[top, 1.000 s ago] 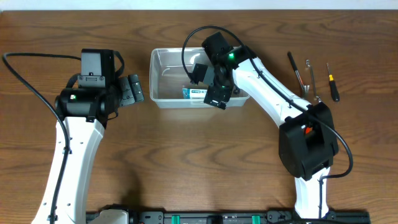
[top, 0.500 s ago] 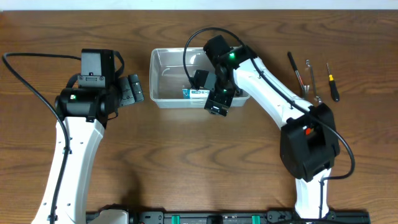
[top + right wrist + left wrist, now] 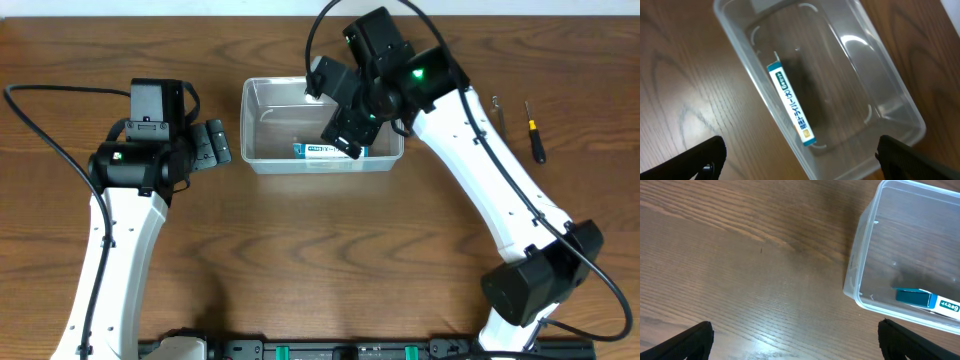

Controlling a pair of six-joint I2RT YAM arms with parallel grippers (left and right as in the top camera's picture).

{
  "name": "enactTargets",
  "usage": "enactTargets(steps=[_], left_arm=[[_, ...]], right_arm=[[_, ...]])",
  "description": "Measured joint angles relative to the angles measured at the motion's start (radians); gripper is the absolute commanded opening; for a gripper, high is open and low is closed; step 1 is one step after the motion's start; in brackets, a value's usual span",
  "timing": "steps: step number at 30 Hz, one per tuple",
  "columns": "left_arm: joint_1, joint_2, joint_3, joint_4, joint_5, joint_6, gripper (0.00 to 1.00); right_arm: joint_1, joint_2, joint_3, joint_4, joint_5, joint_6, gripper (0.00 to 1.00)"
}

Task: Pack container
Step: 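Open the right gripper to lay the box flat and lift away, then move the right gripper over the black marker and grasp it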

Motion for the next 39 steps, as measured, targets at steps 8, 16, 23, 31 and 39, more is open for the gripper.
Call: enactTargets(steps=[8,16,23,31,39], left_arm=[[0.000,0.000,0.000,0.000,0.000,0.000,0.98],[0.000,0.000,0.000,0.000,0.000,0.000,0.98],[0.000,0.000,0.000,0.000,0.000,0.000,0.98],[0.000,0.000,0.000,0.000,0.000,0.000,0.98],[0.000,0.000,0.000,0.000,0.000,0.000,0.98]], right_arm=[[-0.126,0.001,0.005,-0.058,0.168,0.373,0.95],[-0.384,0.002,0.005,-0.173,0.223,0.492,0.89],[-0.522,0.002,-0.018,-0.170,0.239,0.485,0.84],[-0.591,0.048,-0.179,-0.084,0.245,0.480,0.73],[-0.594,0.102,-0.282,0.076,0.245,0.479,0.69]])
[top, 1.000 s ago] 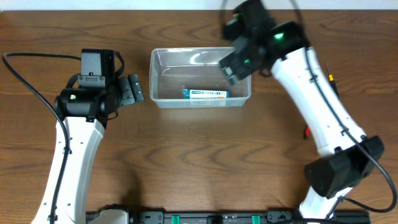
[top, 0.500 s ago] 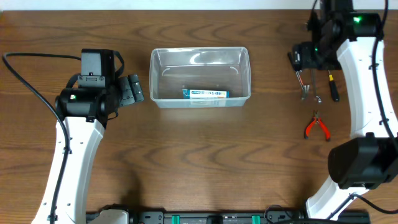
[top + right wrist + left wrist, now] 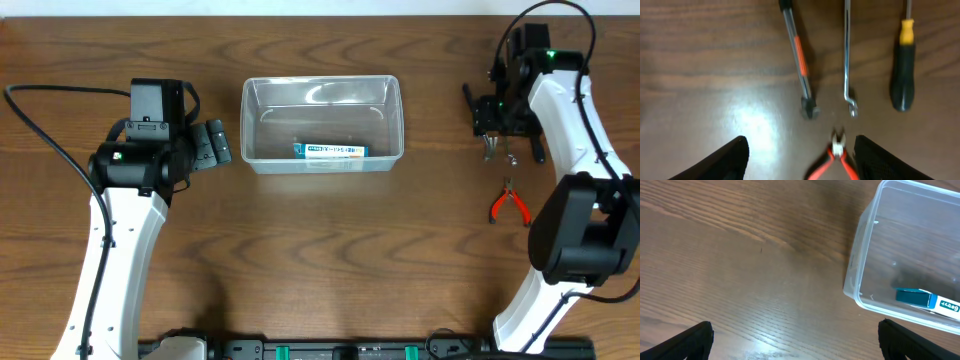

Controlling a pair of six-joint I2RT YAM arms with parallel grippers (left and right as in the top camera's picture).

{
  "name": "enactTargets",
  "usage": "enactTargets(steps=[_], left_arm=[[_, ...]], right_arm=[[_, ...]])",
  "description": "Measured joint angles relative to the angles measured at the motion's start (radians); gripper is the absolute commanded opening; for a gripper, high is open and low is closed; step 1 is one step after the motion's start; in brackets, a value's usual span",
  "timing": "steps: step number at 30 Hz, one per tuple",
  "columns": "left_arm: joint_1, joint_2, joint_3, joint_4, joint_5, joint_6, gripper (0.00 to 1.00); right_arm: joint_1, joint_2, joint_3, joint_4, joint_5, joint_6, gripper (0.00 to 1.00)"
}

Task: Pack container
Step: 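Move the right gripper over the black marker and grasp it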

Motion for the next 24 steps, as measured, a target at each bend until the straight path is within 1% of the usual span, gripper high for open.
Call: enactTargets(steps=[4,18,24], left_arm=[[0.000,0.000,0.000,0.000,0.000,0.000,0.98],[0.000,0.000,0.000,0.000,0.000,0.000,0.98],[0.000,0.000,0.000,0.000,0.000,0.000,0.98]], right_arm=[[0.000,0.004,-0.021,0.066,0.000,0.000,0.68],[0.000,0.136,-0.031,0.105,0.002,-0.003,0.67],[0.000,0.143,-0.032,0.107,0.017,-0.016,0.61]])
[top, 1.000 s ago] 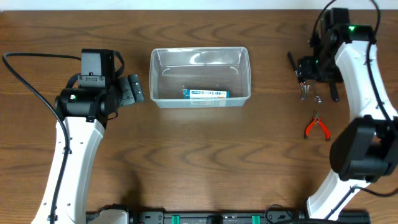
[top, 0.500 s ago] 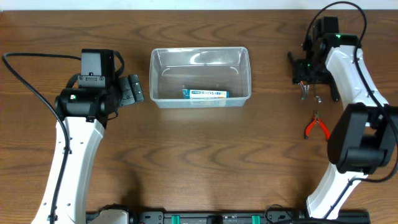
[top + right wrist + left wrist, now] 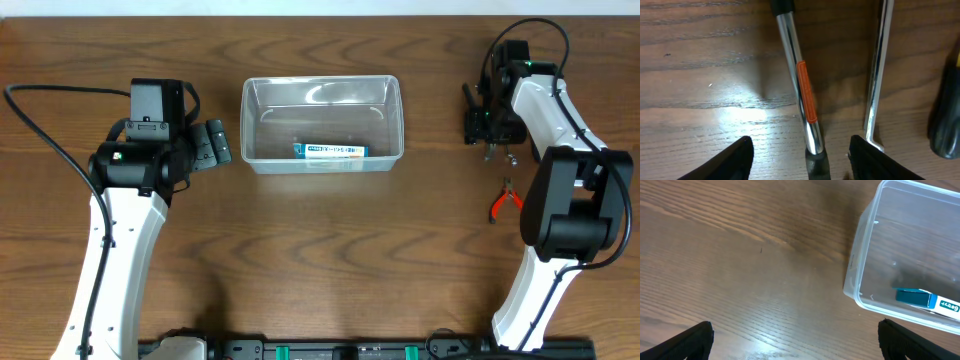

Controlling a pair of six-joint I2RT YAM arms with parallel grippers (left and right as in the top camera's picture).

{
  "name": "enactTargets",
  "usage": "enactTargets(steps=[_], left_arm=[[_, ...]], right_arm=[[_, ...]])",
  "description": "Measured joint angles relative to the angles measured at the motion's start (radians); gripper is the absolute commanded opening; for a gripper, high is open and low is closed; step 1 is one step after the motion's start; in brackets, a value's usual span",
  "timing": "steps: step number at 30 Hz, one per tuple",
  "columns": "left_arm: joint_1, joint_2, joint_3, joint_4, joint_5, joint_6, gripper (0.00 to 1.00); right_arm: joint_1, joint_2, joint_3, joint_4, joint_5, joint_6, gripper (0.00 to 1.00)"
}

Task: Pack container
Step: 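Move the right gripper over the black marker and grasp it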

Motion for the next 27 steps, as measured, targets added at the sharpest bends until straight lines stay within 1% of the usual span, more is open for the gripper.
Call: enactTargets(steps=[10,13,15,18,20,25,27], left_arm=[[0.000,0.000,0.000,0.000,0.000,0.000,0.98],[0.000,0.000,0.000,0.000,0.000,0.000,0.98],[0.000,0.000,0.000,0.000,0.000,0.000,0.98],[0.000,0.000,0.000,0.000,0.000,0.000,0.98],[0.000,0.000,0.000,0.000,0.000,0.000,0.98],[0.000,0.000,0.000,0.000,0.000,0.000,0.98],[0.000,0.000,0.000,0.000,0.000,0.000,0.98]], right_arm=[[0.000,0.039,0.000,0.000,0.034,-0.003,0.57],[0.000,0.056,0.000,0.002,0.037,-0.003,0.54],[0.000,0.062,-0.002,0.008,0.038,-0.006,0.49],[0.000,0.062,-0.003,0.010,0.040,-0.010,0.39],[0.000,0.062,-0.003,0.011,0.040,-0.010,0.35],[0.000,0.063,-0.003,0.011,0.044,-0.014,0.22],[0.000,0.062,-0.003,0.011,0.045,-0.013,0.20]])
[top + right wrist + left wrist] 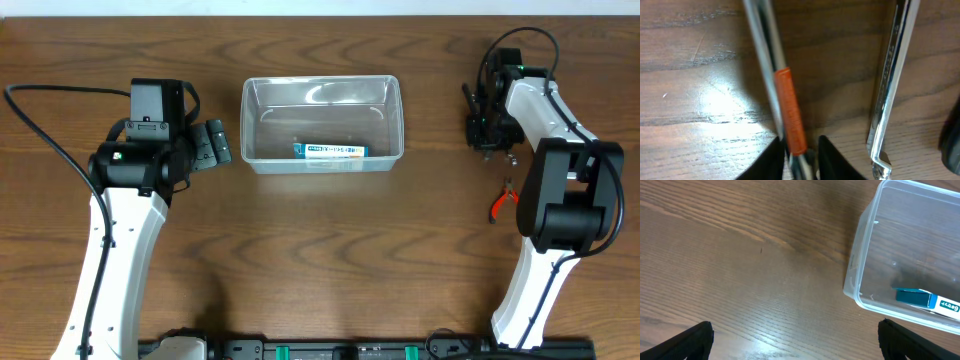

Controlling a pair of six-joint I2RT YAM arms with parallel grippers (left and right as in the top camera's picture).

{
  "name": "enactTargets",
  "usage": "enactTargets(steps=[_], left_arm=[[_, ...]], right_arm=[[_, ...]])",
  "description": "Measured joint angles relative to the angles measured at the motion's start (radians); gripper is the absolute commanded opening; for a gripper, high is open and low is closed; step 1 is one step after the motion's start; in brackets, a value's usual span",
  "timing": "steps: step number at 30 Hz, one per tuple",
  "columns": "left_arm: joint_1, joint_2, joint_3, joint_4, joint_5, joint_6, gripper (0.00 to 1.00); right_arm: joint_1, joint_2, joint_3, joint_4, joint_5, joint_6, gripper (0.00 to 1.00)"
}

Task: Pack container
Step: 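Move the right gripper over the black marker and grasp it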

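Observation:
A clear plastic container [254, 120] stands at the table's upper middle with a blue-and-white box [330, 151] lying along its near wall; the box also shows in the left wrist view [927, 301]. My left gripper [215, 143] hangs open just left of the container, nothing between its fingers [695, 340]. At the far right my right gripper [487, 130] is down on the table. In the right wrist view it [797, 157] is shut on a chrome tool with an orange band [787, 117], which lies on the wood.
A second chrome wrench [890, 95] lies close to the right of the gripped tool, and a black screwdriver handle [952, 135] lies beyond it. Red-handled pliers [505, 200] lie nearer the front on the right. The right arm stretches over the tools.
My right gripper has come lower onto the orange-banded chrome tool, and its fingers, then wide apart on either side, now press against it. The left arm and the container have not moved.
First my right gripper was open over the container, where the blue-and-white box lay. Then it was open over the row of tools at the far right, then lower astride the orange-banded tool. Now it is shut on that tool. The left arm stayed still.

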Motion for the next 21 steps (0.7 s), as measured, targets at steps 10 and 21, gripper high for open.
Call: enactTargets(steps=[10,21], left_arm=[[0.000,0.000,0.000,0.000,0.000,0.000,0.98],[0.000,0.000,0.000,0.000,0.000,0.000,0.98]], right_arm=[[0.000,0.000,0.000,-0.002,0.003,-0.005,0.15],[0.000,0.011,0.204,-0.150,0.005,-0.012,0.13]])
